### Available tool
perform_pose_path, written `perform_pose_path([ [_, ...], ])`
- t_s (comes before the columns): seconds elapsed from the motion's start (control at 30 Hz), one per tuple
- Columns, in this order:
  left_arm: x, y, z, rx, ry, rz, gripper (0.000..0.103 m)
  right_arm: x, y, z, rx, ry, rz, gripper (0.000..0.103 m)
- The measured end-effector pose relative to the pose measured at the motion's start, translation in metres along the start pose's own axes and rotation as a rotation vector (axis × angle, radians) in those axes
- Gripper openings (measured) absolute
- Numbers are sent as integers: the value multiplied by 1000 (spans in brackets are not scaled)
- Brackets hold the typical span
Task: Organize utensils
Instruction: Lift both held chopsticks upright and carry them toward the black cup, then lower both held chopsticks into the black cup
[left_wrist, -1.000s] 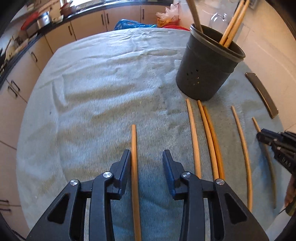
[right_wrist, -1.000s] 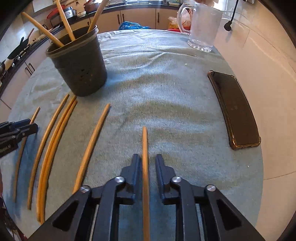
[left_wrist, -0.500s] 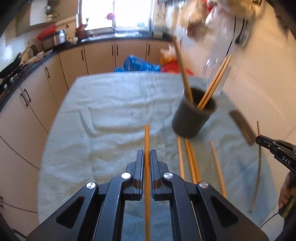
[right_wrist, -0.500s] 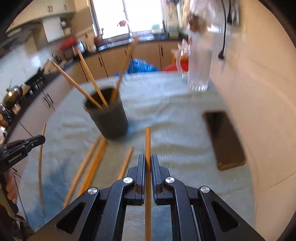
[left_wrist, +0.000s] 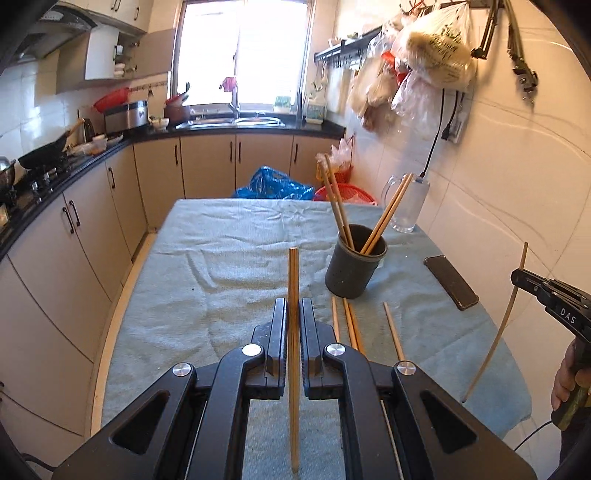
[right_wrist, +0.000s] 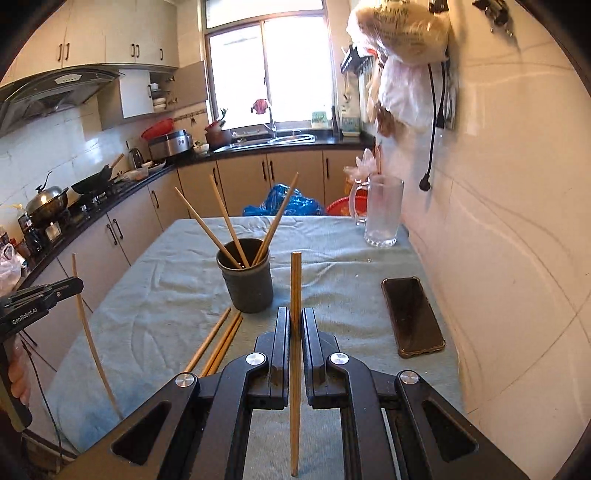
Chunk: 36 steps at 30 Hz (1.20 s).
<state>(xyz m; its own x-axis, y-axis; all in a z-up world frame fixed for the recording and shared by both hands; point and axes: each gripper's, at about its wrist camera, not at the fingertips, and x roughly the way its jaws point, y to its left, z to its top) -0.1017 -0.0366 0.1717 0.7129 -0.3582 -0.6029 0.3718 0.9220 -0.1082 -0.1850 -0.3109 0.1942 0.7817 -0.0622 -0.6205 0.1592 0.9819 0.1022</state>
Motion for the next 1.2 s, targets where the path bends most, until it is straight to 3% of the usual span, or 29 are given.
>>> perform_pose_path([
  [0.17, -20, -8, 1, 16, -55, 5, 6, -10, 0, 1, -2, -25, 8, 7],
  [0.47, -31, -18, 34, 16, -110, -31, 6, -8, -4, 26, 25, -68, 24, 7],
  [0.87, -20, -44, 128, 18, -218, -59, 6, -2, 14, 104, 59, -213, 81, 7],
  [1.2, 25, -73, 187, -8, -269, -62, 6, 53, 21, 162, 151, -314, 59, 7],
])
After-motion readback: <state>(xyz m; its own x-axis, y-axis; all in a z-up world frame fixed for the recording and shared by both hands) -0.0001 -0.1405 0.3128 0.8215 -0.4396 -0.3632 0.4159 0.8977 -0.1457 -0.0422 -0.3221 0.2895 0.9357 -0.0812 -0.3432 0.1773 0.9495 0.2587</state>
